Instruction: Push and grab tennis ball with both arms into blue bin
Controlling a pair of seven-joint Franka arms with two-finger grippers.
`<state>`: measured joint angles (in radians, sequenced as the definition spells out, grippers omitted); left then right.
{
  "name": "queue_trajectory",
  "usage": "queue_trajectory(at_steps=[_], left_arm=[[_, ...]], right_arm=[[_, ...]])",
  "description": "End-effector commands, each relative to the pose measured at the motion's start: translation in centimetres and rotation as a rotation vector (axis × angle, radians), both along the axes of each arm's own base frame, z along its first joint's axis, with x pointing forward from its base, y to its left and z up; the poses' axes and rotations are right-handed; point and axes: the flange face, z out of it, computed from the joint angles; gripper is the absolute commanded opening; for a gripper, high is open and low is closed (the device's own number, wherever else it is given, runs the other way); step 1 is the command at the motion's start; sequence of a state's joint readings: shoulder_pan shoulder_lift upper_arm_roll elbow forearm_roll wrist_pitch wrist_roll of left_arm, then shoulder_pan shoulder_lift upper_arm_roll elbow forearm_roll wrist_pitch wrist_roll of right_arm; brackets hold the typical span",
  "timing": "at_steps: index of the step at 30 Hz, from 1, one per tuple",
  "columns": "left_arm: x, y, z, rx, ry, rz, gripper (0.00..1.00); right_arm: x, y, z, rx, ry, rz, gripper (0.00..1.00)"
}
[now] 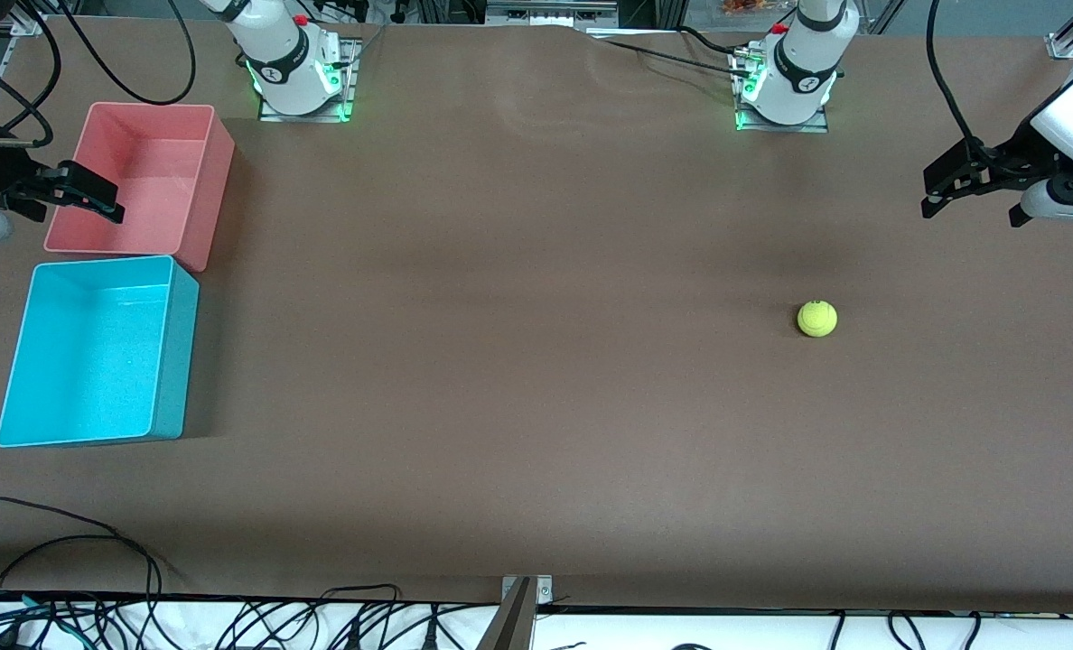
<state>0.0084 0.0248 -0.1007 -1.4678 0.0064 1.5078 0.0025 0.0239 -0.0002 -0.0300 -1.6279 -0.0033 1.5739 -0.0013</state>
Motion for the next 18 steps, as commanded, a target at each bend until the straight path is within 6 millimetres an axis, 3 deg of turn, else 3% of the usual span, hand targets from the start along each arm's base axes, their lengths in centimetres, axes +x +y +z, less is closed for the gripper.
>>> queue_trajectory(at_steps=[1,11,18], left_arm=[[0.4,0.2,0.7,-0.017,-0.003,0.014,1.0],[0.5,0.4,0.6,-0.014,-0.002,0.013,1.0],[1.3,1.0,-0.7,-0.008,0.02,0.027,1.0]], right_arm=[[-0.3,0.2,0.8,0.015,-0.005,-0.008,1.0],[-0.3,0.4,0.8,0.015,-0.006,-0.005,1.0],[-0.3,0.5,0.8,0.015,-0.006,-0.004,1.0]])
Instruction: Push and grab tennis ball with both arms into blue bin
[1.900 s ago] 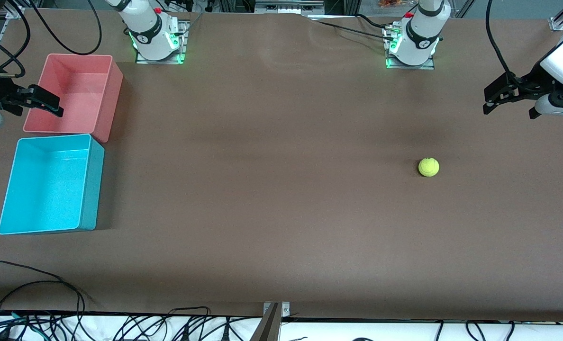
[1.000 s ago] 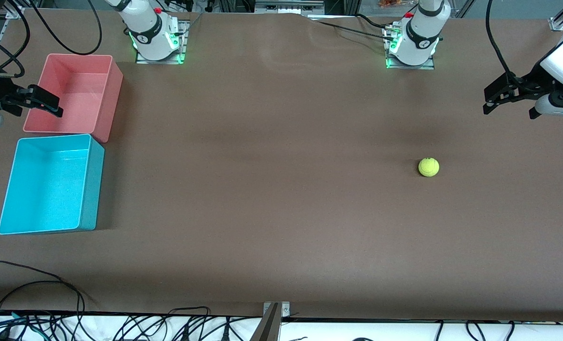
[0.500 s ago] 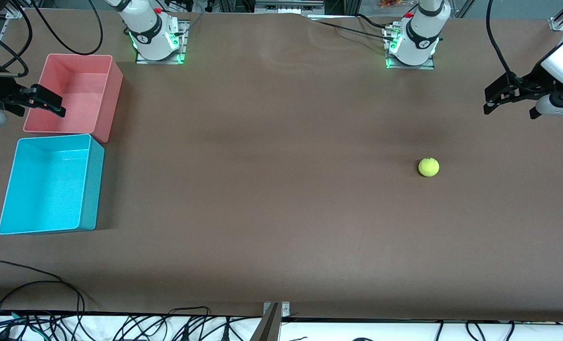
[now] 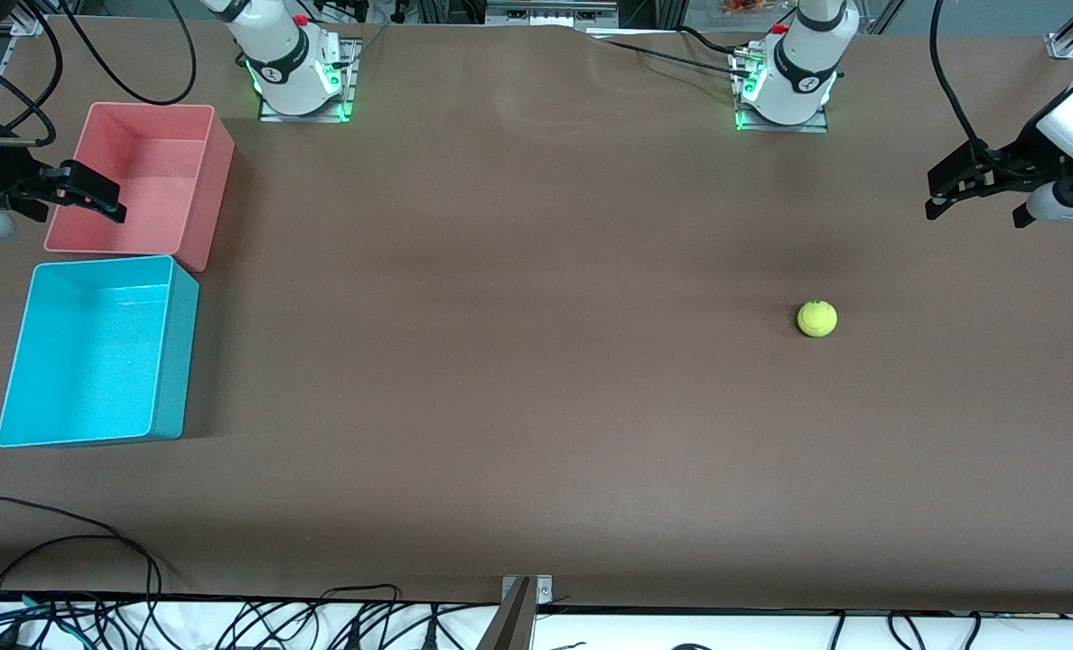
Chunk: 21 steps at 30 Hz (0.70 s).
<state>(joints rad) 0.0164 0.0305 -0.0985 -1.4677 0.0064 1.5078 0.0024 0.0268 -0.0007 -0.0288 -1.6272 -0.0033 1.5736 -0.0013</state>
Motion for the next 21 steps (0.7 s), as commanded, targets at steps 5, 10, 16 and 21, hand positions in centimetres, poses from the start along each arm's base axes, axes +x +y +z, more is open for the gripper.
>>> queue_trajectory(at_steps=[5,10,16,21], left_arm=[[1.4,1.4,-1.0,-0.008,0.025,0.034,1.0],[1.5,2.1,-1.0,-0.008,0.025,0.044,1.0],[1.5,2.0,-1.0,-0.006,0.025,0.041,1.0],[1.4,2.0,-1.2,-0.009,0.035,0.03,1.0]], right_arm=[[-0.3,0.4,0.8,0.015,-0.005,-0.006,1.0],[-0.3,0.4,0.8,0.015,-0.005,-0.006,1.0],[-0.3,0.4,0.8,0.015,-0.005,-0.006,1.0],[-0.3,0.4,0.8,0.017,-0.005,-0.006,1.0]])
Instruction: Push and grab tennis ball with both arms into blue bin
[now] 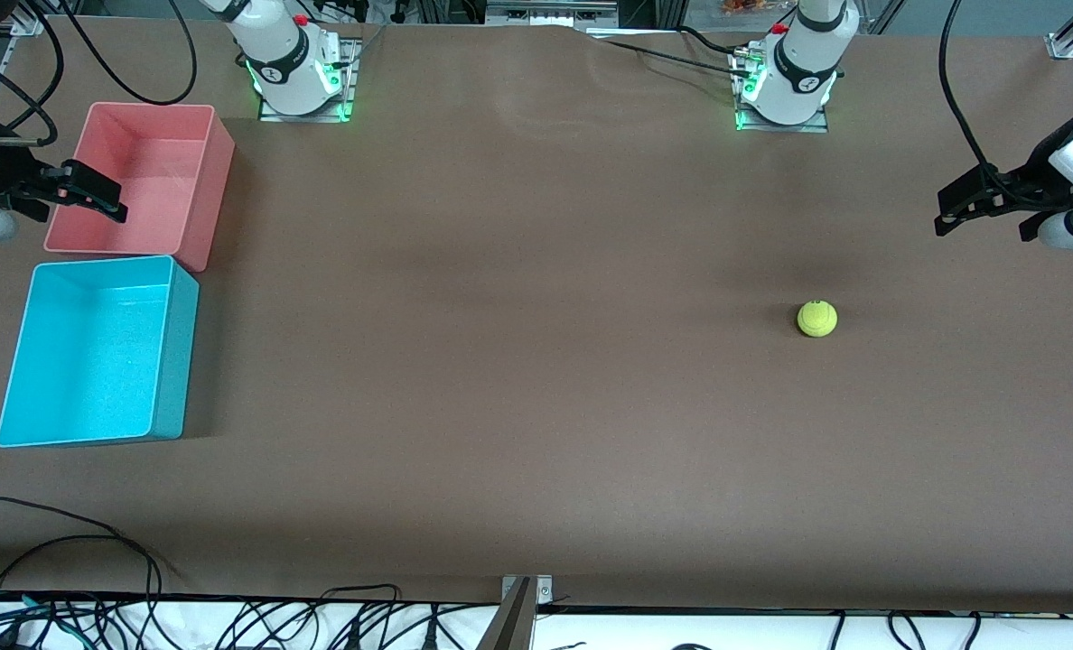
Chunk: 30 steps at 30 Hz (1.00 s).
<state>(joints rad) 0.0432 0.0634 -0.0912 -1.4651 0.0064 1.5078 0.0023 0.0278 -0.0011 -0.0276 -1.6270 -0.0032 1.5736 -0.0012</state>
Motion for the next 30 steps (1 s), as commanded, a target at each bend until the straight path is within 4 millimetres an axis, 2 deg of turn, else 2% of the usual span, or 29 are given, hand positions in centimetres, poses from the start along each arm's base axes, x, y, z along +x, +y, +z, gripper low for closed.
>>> queue_trajectory(at_steps=[1,9,15,18,20,28,30], left_arm=[[0.3,-0.1,0.4,-0.016,0.01,-0.004,1.0],[0.2,0.3,-0.2,-0.003,0.031,0.001,1.0],[0.5,1.8,-1.8,-0.003,0.067,-0.011,1.0],[0.5,2.2,-1.9,-0.004,0.07,-0.011,1.0],[0.8,2.8,-2.6,-0.008,0.083,-0.008,1.0],[1.3,3.1,-4.9,-0.012,0.117,-0.027,1.0],[1.2,3.1,-6.2,-0.008,0.122,-0.028,1.0]], right_arm=[[-0.3,0.2,0.8,0.015,-0.005,-0.008,1.0],[-0.4,0.4,0.8,0.015,-0.006,-0.004,1.0],[-0.4,0.5,0.8,0.014,-0.006,-0.002,1.0],[-0.4,0.5,0.8,0.014,-0.006,-0.001,1.0],[-0.4,0.5,0.8,0.014,-0.006,0.0,1.0],[-0.4,0.5,0.8,0.014,-0.006,0.0,1.0],[-0.4,0.5,0.8,0.014,-0.006,0.0,1.0]])
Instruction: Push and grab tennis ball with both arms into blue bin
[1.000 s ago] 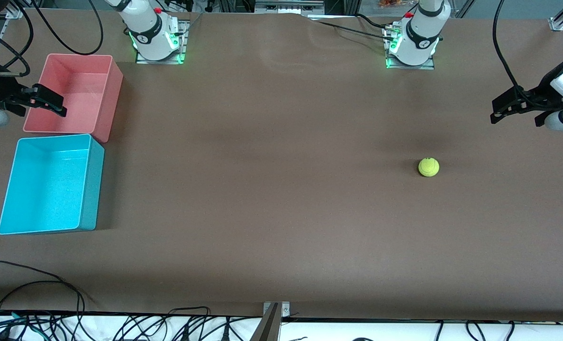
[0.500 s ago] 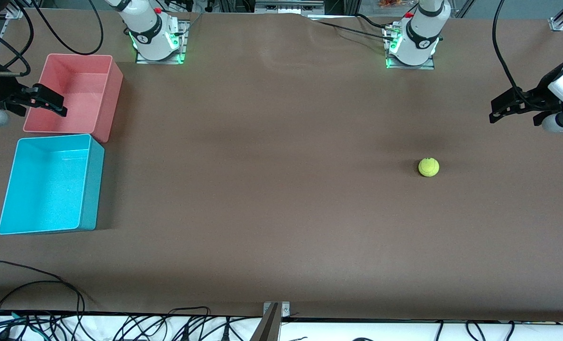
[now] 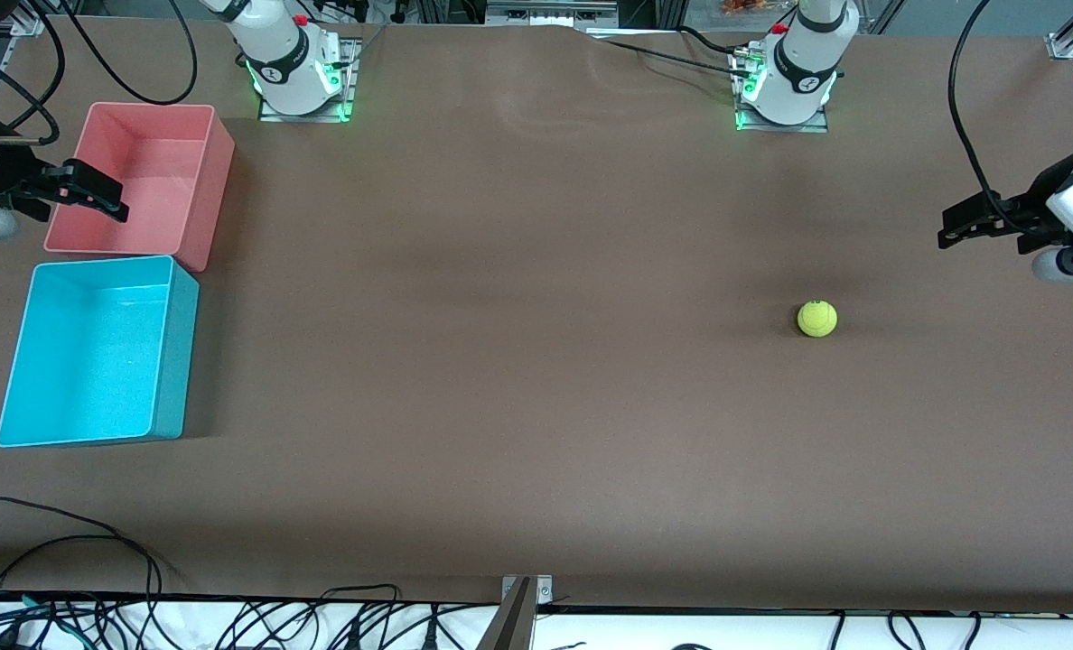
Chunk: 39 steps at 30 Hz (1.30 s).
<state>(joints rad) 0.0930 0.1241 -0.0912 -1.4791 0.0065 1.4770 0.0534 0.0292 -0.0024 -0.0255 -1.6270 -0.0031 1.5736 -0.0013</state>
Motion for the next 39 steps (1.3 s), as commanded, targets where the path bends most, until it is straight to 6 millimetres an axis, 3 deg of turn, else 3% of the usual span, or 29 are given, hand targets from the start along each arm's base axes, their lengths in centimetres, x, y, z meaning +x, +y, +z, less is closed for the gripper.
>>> queue_trajectory(at_steps=[1,8,12,13,19,27,39], left_arm=[[-0.3,0.1,-2.3,-0.001,0.007,-0.027,1.0],[-1.4,0.3,-8.2,-0.008,-0.003,-0.114,1.0],[-1.6,0.4,-10.5,-0.011,-0.022,-0.148,1.0],[-1.7,0.4,-12.1,-0.01,-0.022,-0.152,1.0],[-2.2,0.4,-14.6,-0.011,-0.022,-0.157,1.0],[-3.2,1.3,-19.6,-0.02,-0.074,-0.294,1.0],[-4.3,1.7,-23.0,-0.032,-0.074,-0.414,1.0]], right_arm=[[-0.3,0.3,0.8,0.014,-0.005,-0.004,1.0],[-0.3,0.2,0.8,0.014,-0.005,-0.006,1.0],[-0.3,0.2,0.8,0.014,-0.005,-0.006,1.0],[-0.3,0.2,0.8,0.014,-0.005,-0.006,1.0],[-0.3,0.1,0.8,0.014,-0.005,-0.007,1.0],[-0.3,0.1,0.8,0.014,-0.005,-0.007,1.0],[-0.3,0.1,0.8,0.015,-0.005,-0.007,1.0]])
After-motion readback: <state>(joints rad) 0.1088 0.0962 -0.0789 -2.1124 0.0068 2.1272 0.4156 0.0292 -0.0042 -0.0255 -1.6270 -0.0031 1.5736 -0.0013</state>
